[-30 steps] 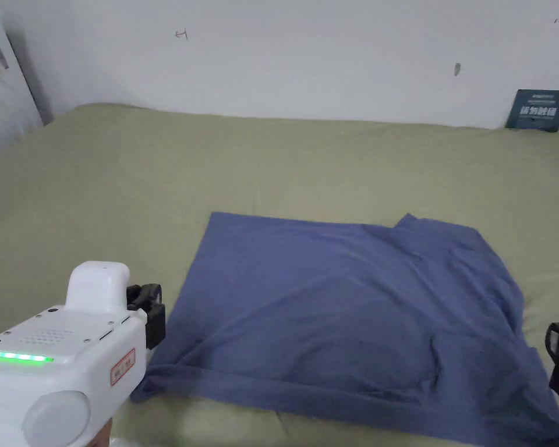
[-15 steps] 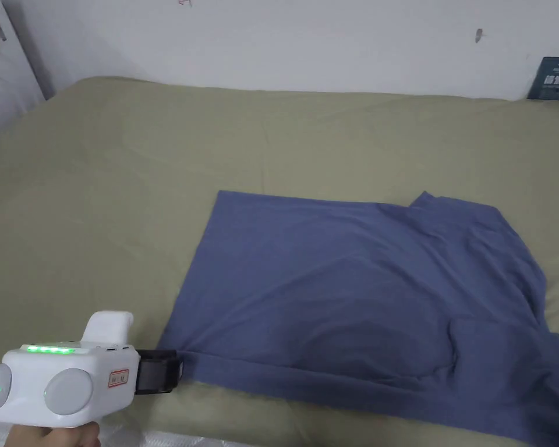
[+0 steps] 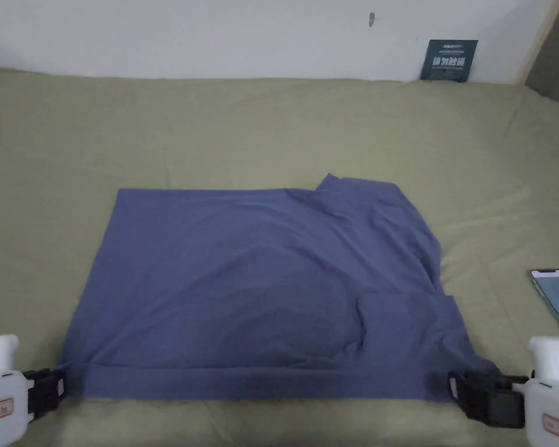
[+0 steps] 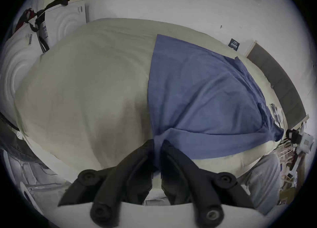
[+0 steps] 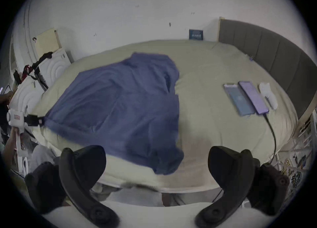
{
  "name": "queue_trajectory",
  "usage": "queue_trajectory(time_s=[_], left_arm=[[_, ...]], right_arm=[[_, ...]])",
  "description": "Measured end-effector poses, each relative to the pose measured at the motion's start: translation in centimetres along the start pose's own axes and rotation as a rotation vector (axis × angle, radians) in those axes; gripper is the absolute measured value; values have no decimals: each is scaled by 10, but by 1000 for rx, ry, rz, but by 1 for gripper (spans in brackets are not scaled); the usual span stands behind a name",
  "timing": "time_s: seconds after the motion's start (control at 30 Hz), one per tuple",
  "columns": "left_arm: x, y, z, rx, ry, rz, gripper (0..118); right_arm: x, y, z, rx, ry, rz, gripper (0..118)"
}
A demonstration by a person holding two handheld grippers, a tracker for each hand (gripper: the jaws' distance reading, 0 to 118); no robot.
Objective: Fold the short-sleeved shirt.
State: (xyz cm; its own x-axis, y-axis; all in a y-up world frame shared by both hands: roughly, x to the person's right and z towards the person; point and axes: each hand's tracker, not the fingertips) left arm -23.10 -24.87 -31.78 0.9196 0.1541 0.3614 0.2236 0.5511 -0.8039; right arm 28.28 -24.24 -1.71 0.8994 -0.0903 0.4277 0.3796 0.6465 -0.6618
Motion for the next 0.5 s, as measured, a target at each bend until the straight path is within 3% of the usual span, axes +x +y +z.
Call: queue_trajectory(time_s=[0.07, 0.1, 0.13, 0.23, 0.27, 0.33, 0.5], left_arm=[[2, 0, 0, 0, 7, -8, 7], [3, 0, 0, -3, 8, -6, 7], [1, 1, -2, -5, 11, -2, 7], [1, 1, -1, -10, 12, 5, 7], [-1, 2, -2, -11, 12, 4, 7], [-2, 4, 2, -9, 11, -2, 7], [0, 21, 14, 7, 3, -34, 7]], right_arm=[[4, -8, -15, -57, 4, 20, 116], [5, -9, -18, -44, 5, 18, 108], [7, -9, -22, -52, 3, 19, 94], [14, -15, -26, -62, 4, 25, 15], [16, -14, -23, -37, 26, 7, 9], [17, -11, -15, -33, 31, 2, 8], [9, 16, 2, 50, 13, 59, 8]])
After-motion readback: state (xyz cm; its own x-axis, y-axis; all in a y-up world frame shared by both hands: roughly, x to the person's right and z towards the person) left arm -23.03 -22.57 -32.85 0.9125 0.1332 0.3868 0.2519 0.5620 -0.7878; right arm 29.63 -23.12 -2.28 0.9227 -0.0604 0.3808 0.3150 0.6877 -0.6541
